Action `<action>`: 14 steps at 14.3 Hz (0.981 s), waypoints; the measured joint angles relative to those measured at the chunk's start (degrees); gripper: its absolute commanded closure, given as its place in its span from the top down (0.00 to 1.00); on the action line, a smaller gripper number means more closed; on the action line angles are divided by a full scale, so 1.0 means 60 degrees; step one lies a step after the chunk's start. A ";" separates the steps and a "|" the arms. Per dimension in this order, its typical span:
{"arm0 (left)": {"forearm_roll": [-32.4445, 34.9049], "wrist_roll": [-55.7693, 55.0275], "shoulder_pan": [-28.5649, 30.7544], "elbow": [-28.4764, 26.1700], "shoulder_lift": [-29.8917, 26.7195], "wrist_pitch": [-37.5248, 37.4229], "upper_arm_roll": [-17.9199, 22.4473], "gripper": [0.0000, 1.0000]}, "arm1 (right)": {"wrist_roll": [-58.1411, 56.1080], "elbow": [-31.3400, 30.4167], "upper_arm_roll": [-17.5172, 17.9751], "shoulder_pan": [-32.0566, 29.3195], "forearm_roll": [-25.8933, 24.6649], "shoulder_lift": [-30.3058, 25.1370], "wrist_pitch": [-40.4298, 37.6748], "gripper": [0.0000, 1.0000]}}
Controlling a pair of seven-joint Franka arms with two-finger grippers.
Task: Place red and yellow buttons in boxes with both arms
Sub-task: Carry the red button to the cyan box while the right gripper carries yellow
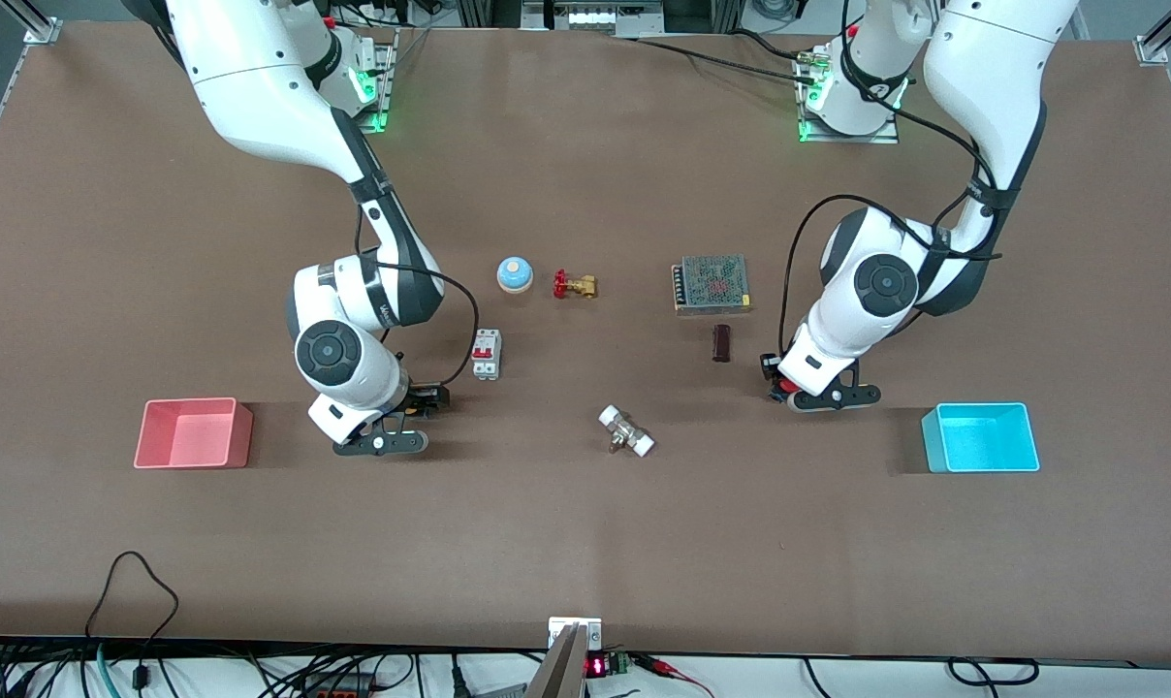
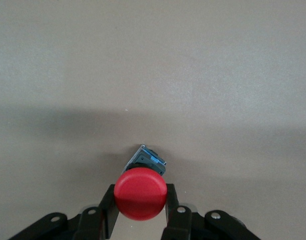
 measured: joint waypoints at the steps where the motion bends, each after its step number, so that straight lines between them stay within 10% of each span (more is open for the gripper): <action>1: 0.0000 0.0000 0.0004 0.0027 0.0000 0.0006 0.0006 0.33 | 0.0000 0.0000 0.0000 0.0000 0.0000 0.0000 0.0000 0.88; 10: 0.0034 0.0413 0.0691 0.0545 -0.0224 -0.0090 0.0162 0.32 | 0.0000 0.0000 0.0000 0.0000 0.0000 0.0015 -0.0022 0.27; 14: 0.0036 0.1449 0.1383 0.1043 -0.0375 -0.1019 0.0176 0.32 | 0.0000 0.0088 -0.0016 -0.0007 0.0001 0.0008 -0.0027 0.26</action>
